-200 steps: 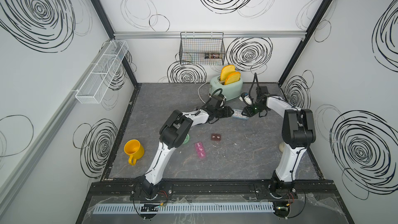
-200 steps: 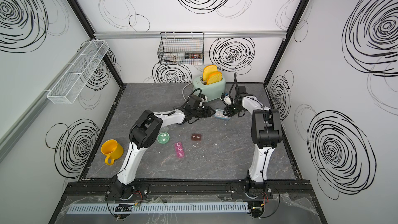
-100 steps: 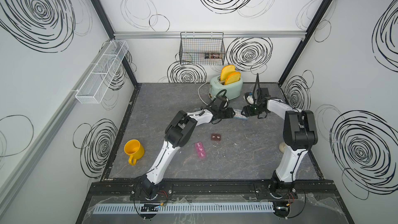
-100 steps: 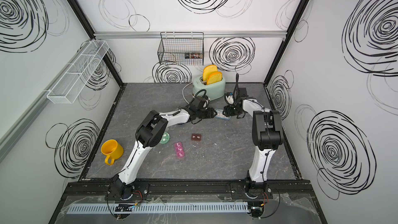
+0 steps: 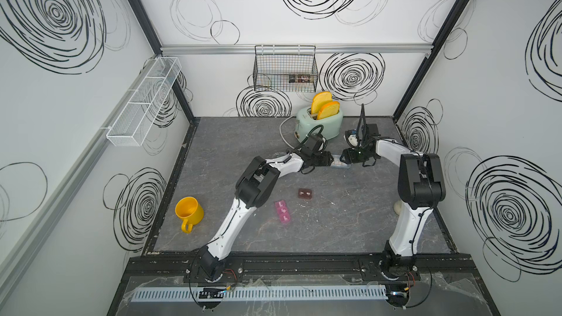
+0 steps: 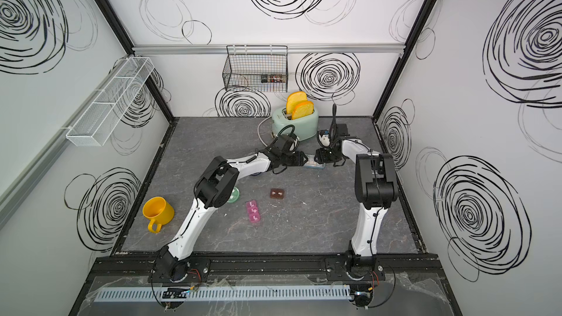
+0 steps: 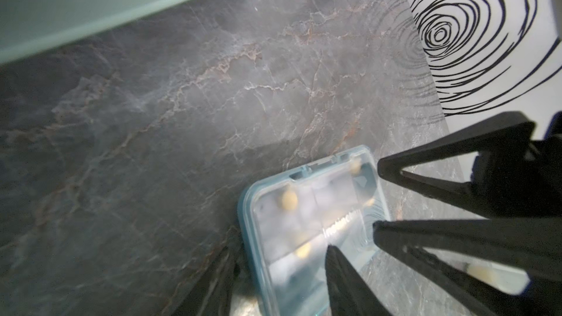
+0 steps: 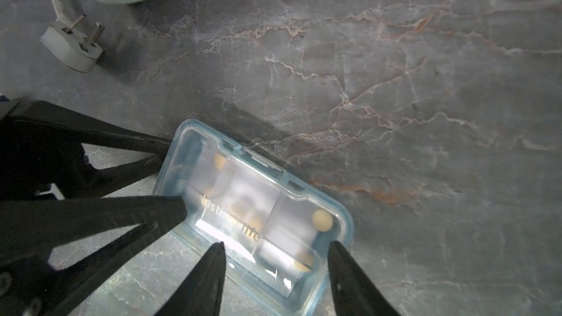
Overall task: Close pillboxes
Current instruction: Close the lid on the pillbox.
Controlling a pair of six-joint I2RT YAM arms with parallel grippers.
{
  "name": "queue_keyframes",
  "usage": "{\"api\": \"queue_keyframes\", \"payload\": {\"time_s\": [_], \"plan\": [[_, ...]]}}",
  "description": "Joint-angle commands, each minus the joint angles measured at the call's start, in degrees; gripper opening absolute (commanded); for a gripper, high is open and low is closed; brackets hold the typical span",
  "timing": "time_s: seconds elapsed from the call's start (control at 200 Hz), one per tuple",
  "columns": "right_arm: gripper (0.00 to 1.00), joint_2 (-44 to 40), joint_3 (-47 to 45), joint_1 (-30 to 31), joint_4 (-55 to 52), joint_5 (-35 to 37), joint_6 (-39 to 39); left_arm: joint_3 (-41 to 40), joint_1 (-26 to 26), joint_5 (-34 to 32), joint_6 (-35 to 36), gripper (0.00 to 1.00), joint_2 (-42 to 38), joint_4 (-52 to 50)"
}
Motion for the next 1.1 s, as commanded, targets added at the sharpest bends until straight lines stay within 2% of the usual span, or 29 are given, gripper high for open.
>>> {"api": "queue_keyframes", "payload": {"time_s": [0.0, 0.17, 0.575, 1.096], "plan": [[0.58, 2.33, 0.38, 0.93, -2.01, 1.34, -0.43, 1.65, -0.88, -3.00, 2.37, 0.53, 2.07, -4.03], [0.62, 2.81, 0.55, 1.50, -2.45, 3.32, -0.22, 1.56, -1.12, -3.97, 2.99, 0.53, 2.56, -4.87], [0.62, 4.58, 0.91, 3.61, -3.29, 6.42, -0.39, 2.44, -1.69, -5.59, 4.25, 0.53, 4.22, -6.88], [0.62, 7.22, 0.16, 5.97, -5.42, 10.65, 0.24, 0.25, -2.62, -7.24, 4.21, 0.46, 4.48, -7.48]]}}
